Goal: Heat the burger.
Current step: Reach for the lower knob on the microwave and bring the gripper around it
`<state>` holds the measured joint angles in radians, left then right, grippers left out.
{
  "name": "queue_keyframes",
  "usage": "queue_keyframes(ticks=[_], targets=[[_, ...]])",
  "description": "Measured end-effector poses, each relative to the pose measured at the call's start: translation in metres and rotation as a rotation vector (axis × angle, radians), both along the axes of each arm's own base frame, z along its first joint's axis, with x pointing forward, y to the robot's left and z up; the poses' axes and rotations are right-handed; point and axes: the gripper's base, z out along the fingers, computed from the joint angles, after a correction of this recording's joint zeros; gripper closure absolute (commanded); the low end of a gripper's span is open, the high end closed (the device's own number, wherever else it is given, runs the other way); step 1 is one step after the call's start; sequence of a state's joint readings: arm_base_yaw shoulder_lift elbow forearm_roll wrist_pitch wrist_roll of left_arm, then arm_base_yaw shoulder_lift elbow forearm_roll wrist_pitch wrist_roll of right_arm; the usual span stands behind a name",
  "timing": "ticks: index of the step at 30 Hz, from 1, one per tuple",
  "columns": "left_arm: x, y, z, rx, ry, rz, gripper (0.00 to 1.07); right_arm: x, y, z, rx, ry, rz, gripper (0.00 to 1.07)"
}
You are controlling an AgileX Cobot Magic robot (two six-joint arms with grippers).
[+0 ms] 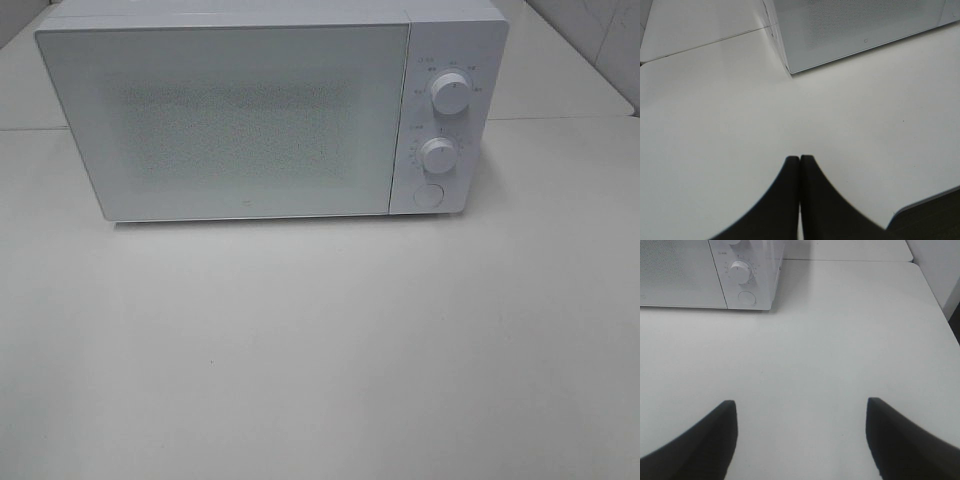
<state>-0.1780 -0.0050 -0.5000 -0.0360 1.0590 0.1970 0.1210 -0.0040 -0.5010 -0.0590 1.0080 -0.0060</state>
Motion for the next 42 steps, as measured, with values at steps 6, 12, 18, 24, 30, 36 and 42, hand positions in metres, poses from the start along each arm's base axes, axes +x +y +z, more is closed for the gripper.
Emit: queue_keyframes(ticks=[6,12,18,24,30,36,42], targets=[[0.0,0.0,0.0,0.0,-0.001,0.0,1.06,0.001,0.0,0.009,0.007,-0.077,0.003,0.39],[0.0,0.0,0.0,0.0,-0.002,0.0,1.06,0.026,0.004,0.023,0.009,-0.132,0.012,0.39],[0.0,0.0,0.0,0.0,-0.002,0.0,1.06,0.058,0.008,0.031,0.003,-0.144,0.02,0.39],[0.0,0.0,0.0,0.0,-0.002,0.0,1.06,0.096,0.013,0.033,-0.006,-0.131,0.029,0.39],[0.0,0.0,0.0,0.0,-0.002,0.0,1.06,0.134,0.019,0.026,-0.009,-0.103,0.04,0.42],[0.0,0.0,0.0,0.0,-0.002,0.0,1.06,0.162,0.023,0.016,-0.01,-0.087,0.049,0.43],[0.0,0.0,0.0,0.0,-0.002,0.0,1.06,0.2,0.029,-0.001,-0.005,-0.091,0.062,0.43]])
